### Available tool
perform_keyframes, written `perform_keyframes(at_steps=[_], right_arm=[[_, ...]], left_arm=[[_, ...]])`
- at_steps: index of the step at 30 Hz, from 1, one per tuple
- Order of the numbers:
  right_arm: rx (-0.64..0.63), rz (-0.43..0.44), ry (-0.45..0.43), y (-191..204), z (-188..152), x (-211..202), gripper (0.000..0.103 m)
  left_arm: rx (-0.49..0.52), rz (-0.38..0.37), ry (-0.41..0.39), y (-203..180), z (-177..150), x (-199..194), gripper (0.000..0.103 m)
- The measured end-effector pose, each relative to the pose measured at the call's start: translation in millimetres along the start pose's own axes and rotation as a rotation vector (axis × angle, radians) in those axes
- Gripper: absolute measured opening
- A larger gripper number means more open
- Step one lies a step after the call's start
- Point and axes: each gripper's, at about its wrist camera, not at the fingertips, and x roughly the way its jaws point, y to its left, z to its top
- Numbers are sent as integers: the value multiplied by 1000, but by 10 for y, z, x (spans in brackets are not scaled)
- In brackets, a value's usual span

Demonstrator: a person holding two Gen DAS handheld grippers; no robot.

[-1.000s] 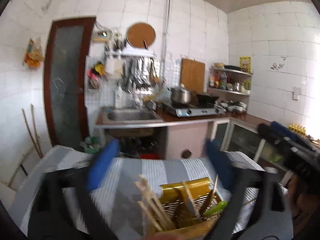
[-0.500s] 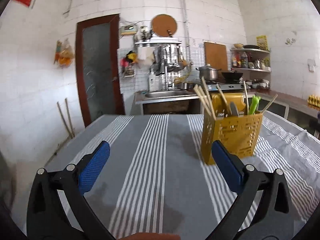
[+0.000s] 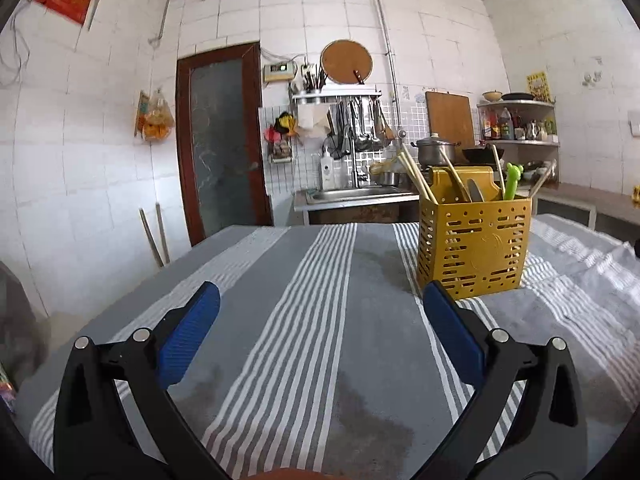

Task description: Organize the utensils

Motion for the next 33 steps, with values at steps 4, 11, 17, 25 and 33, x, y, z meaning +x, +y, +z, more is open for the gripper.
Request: perform_keyframes(at_steps=[4,11,17,25,33], right_arm=[[90,-41,78,-155,-6,200,90],[107,-59,70,-202,-58,169,90],[81,-63,62,-134,-67,139,90],[63,-62,64,-109,-52,145,90],[60,-64,60,-100,-46,132,90]], left_arm=[[-4,-10,7,18,11,41,98],[-62,-10,9,78,-6,36,98],[-71,-8,15,101,4,72,98],[-86,-11,37,123,-4,107,98],[-106,-16,52,156,-12,143,98]])
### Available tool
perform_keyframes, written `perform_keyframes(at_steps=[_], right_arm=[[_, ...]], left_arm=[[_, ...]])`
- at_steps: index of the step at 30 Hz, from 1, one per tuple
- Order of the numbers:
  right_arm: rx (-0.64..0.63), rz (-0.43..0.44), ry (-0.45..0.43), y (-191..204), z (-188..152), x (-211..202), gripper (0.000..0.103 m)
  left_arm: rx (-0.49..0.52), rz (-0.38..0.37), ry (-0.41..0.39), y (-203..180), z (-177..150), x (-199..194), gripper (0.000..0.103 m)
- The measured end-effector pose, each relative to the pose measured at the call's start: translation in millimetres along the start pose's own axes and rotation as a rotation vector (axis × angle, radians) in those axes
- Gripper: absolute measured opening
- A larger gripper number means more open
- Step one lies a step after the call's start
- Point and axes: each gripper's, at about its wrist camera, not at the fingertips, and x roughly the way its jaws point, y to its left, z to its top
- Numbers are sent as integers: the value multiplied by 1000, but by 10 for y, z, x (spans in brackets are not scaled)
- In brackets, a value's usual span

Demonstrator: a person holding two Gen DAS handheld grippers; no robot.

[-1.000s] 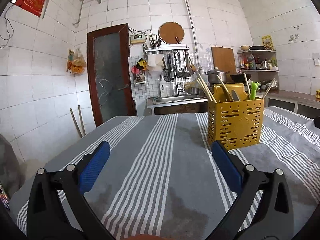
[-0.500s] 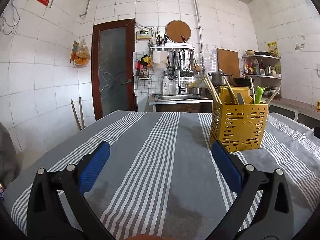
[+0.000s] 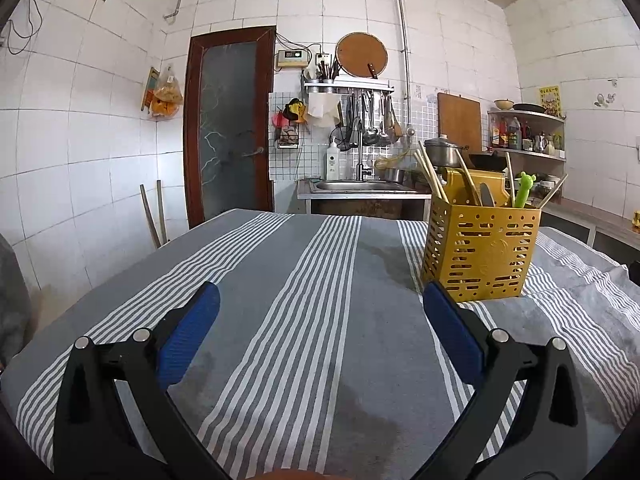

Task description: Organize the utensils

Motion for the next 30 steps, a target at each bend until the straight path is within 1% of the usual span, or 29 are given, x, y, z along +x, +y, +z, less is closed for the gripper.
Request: perform_keyframes(at_steps=[30], right_arm=[[-8,3,0,-22,17,-6,90]], left_arm=[[2,0,7,6,-11,24,98]])
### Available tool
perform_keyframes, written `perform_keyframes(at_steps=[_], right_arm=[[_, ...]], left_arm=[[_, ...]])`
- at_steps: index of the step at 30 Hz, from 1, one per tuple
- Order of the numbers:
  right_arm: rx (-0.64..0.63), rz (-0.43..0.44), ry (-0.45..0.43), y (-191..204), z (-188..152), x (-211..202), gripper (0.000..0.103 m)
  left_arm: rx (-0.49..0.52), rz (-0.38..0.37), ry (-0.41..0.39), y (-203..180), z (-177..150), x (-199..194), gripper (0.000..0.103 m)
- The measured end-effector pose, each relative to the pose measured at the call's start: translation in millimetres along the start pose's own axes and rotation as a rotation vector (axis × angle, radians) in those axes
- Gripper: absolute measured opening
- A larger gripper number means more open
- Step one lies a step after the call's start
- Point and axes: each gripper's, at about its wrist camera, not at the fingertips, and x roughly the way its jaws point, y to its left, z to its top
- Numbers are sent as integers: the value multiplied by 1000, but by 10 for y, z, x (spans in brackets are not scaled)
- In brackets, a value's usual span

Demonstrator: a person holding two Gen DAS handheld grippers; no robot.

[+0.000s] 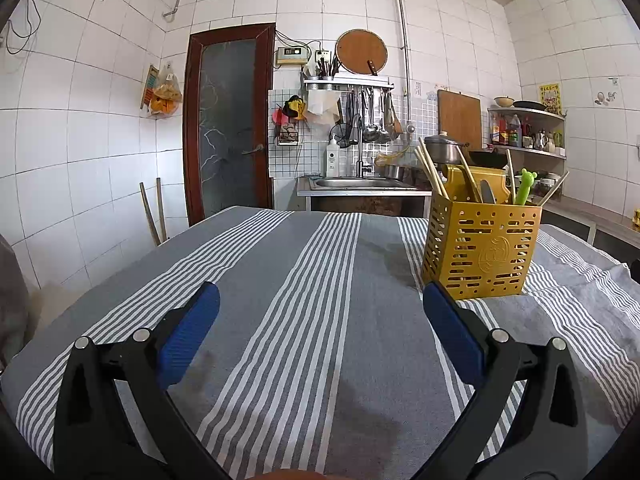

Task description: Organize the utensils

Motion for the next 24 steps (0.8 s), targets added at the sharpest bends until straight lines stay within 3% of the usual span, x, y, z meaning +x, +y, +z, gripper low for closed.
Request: perform_keyframes(at_steps=[24], right_arm=[[1,0,0,7,-6,2,90]], left_arm=[[-4,-5,5,-10,-28,4,98]])
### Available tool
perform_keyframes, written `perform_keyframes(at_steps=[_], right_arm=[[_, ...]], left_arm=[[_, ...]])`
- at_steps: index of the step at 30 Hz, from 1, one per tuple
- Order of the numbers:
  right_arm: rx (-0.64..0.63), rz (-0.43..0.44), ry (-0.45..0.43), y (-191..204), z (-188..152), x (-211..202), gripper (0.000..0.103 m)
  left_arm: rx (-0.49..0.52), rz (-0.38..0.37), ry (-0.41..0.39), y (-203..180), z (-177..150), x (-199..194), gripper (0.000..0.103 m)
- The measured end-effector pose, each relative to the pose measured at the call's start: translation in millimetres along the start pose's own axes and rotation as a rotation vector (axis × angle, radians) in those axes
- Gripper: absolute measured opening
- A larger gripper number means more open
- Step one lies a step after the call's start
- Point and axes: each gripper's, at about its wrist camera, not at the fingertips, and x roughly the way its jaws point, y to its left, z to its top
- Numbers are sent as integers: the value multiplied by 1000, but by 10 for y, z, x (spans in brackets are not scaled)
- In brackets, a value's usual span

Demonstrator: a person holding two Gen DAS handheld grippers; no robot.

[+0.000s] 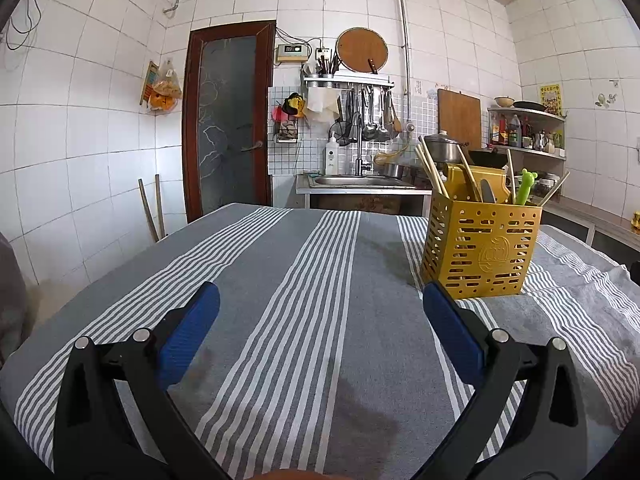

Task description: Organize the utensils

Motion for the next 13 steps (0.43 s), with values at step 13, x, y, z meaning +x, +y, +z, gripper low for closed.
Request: perform_keyframes(at_steps=[13], right_arm=[[0,0,0,3,-2,1,90]], left_arm=[[2,-4,4,-25,-3,-10,98]])
